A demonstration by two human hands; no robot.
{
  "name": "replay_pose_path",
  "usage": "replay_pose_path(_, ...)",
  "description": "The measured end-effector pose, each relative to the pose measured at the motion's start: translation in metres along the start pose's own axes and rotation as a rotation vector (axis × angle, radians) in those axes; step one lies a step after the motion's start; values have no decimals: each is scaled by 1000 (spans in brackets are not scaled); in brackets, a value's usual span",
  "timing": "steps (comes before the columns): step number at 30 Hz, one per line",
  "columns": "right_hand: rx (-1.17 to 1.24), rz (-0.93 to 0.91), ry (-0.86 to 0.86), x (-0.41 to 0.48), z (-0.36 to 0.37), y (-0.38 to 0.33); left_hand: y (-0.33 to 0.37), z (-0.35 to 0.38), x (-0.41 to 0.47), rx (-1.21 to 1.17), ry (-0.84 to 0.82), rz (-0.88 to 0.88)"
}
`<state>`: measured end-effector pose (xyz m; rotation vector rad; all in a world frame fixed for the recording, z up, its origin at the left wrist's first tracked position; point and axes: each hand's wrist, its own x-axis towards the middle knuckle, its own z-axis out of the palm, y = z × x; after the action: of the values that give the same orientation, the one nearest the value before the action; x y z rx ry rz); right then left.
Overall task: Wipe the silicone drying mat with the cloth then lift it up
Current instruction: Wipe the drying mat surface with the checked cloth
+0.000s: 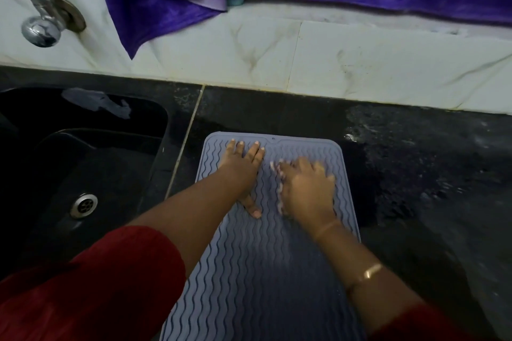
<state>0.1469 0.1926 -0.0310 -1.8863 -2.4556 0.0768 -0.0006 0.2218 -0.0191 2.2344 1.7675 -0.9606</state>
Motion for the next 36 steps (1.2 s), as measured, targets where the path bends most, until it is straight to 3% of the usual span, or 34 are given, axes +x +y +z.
replay_pose_path(5,66,57,128,-5,13,0,-1,0,0,3,-12,18)
replay_pose_path(12,46,72,43,82,2,14,-2,-1,0,5,-5,14)
replay_pose_path(16,-6,-86,-22,26,-2,4,-3,-1,0,-2,-5,31)
replay_pose_path(20,49,-150,59,-30,5,6,-4,0,1,-21,1,38)
replay_pose_path(29,62,-34,65,80,1,27,-4,-4,2,30,-24,28)
replay_pose_path(34,221,-139,-11,13,9,16,-4,-7,0,65,4,35)
replay_pose_path(36,188,-199,40,-24,10,17,-4,-7,0,63,11,34)
